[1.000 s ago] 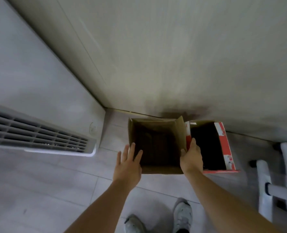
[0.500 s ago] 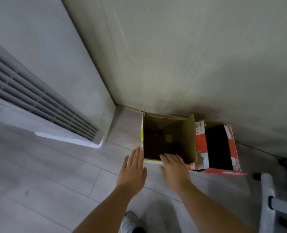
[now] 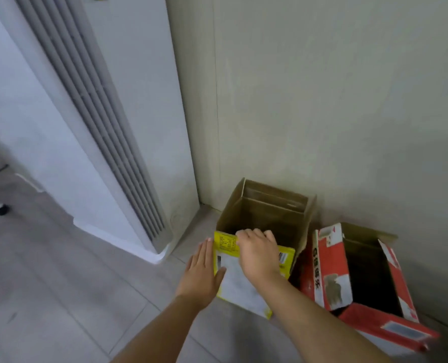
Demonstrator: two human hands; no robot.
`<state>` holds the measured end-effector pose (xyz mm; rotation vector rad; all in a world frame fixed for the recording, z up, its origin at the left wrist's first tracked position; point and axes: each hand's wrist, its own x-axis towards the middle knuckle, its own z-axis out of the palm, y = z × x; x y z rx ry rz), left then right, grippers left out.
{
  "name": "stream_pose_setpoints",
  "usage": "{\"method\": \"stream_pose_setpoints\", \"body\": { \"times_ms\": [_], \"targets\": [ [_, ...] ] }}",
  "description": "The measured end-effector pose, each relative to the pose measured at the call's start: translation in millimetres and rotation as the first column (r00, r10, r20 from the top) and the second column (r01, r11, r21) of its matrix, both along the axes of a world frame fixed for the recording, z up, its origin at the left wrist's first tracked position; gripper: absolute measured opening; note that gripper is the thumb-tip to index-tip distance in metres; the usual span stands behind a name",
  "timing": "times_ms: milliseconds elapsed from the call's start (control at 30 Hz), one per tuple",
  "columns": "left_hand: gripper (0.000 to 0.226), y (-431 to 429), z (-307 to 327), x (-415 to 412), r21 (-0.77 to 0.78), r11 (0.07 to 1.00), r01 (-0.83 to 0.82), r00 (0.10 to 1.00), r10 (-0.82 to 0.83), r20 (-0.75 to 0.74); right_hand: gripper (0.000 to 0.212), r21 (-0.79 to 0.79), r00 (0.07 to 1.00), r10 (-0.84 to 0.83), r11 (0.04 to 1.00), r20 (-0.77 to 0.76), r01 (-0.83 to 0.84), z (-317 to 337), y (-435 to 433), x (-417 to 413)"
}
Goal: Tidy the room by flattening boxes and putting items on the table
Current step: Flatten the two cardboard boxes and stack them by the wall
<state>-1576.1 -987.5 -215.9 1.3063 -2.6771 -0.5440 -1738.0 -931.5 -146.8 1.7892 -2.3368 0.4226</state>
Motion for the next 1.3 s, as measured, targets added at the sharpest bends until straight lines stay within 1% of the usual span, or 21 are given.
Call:
{"method": "stream_pose_setpoints", "body": {
  "times_ms": [100,200,267,300,367,400,467,500,600,633,667,700,733,767,833,867,933,1000,1133,1200,1300],
  "targets": [
    [0.082,-10.2,-0.1,12.5,-0.070,0.996,-0.049,0.999,0.048,-0.022,0.027,-0.081,0.999,0.039,0.996,-0.017,-0.040,2.4,-12.0,14.3],
    [0.087,-13.5,14.9,28.6,-0.097,0.976,-0.194,0.978,0.185,-0.096,0.019,-0.184,0.995,0.100,0.978,-0.013,-0.101,10.6,-20.0,30.7],
    [0.093,-11.8,25.8,43.1,-0.106,0.952,-0.287,0.951,0.270,-0.150,0.012,-0.269,0.983,0.169,0.953,0.077,-0.142,19.3,-22.3,41.8],
    [0.095,-11.7,30.5,50.9,-0.133,0.934,-0.330,0.934,0.303,-0.188,0.010,-0.314,0.968,0.202,0.938,0.152,-0.146,21.9,-23.4,44.0],
    [0.091,-13.6,38.5,64.2,-0.223,0.908,-0.356,0.924,0.305,-0.232,0.011,-0.369,0.914,0.233,0.924,0.334,-0.100,21.7,-24.4,39.3],
    [0.085,-13.9,40.1,69.5,-0.273,0.899,-0.341,0.932,0.287,-0.221,0.011,-0.364,0.877,0.227,0.929,0.424,-0.065,15.2,-24.0,32.3],
    [0.075,-11.9,34.7,76.1,-0.345,0.894,-0.287,0.956,0.246,-0.157,0.007,-0.276,0.809,0.152,0.961,0.567,0.013,-7.6,-18.0,15.9],
    [0.071,-10.1,27.1,77.4,-0.351,0.903,-0.249,0.968,0.222,-0.117,0.005,-0.212,0.786,0.094,0.976,0.611,0.048,-22.4,-11.9,8.7],
    [0.067,4.4,-9.2,72.1,-0.259,0.959,-0.118,0.989,0.138,0.060,0.007,-0.059,0.789,-0.074,0.989,0.611,0.139,-77.2,9.0,-11.1],
    [0.066,10.7,-25.6,69.1,-0.189,0.980,-0.066,0.988,0.091,0.123,0.006,0.039,0.777,-0.163,0.984,0.608,0.175,-94.1,17.2,-17.4],
    [0.066,17.0,-41.7,66.7,-0.098,0.995,-0.004,0.980,0.023,0.195,0.016,0.161,0.745,-0.269,0.963,0.610,0.216,-112.6,24.3,-24.2],
    [0.066,23.7,-56.8,66.8,0.004,0.999,0.054,0.961,-0.053,0.272,0.034,0.266,0.711,-0.362,0.932,0.603,0.248,-128.6,32.1,-29.0],
    [0.067,30.0,-71.3,69.7,0.096,0.990,0.100,0.931,-0.127,0.341,0.053,0.324,0.702,-0.421,0.905,0.575,0.277,-144.6,38.9,-32.4],
    [0.067,35.3,-84.1,74.8,0.156,0.979,0.135,0.900,-0.187,0.394,0.066,0.340,0.725,-0.444,0.892,0.527,0.298,-154.8,46.2,-31.3],
    [0.064,42.9,-103.4,87.9,0.153,0.970,0.189,0.867,-0.238,0.439,0.075,0.321,0.843,-0.362,0.916,0.399,0.242,-168.2,59.2,-20.4],
    [0.061,43.8,-109.1,92.6,0.110,0.971,0.213,0.870,-0.239,0.432,0.075,0.320,0.896,-0.272,0.934,0.351,0.158,-172.2,62.9,-12.5],
    [0.059,44.5,-114.3,97.5,0.058,0.973,0.225,0.887,-0.229,0.402,0.073,0.347,0.954,-0.079,0.937,0.291,-0.028,-173.8,63.4,4.1],
    [0.065,47.1,-117.0,99.6,0.038,0.987,0.156,0.913,-0.159,0.376,0.068,0.361,0.963,0.076,0.917,0.260,-0.170,-176.1,56.8,22.2],
    [0.061,59.5,-132.9,122.1,-0.032,0.997,-0.071,0.945,0.077,0.319,0.060,0.436,0.923,0.322,0.814,0.212,-0.384,-189.8,39.4,70.1],
    [0.058,64.5,-142.2,140.0,-0.060,0.990,-0.126,0.945,0.138,0.298,0.060,0.462,0.910,0.381,0.786,0.162,-0.411,-199.9,35.4,94.1],
    [0.056,73.0,-154.4,170.8,-0.099,0.978,-0.186,0.937,0.207,0.282,0.063,0.503,0.908,0.394,0.761,0.145,-0.410,-208.8,38.8,129.9]
  ]
}}
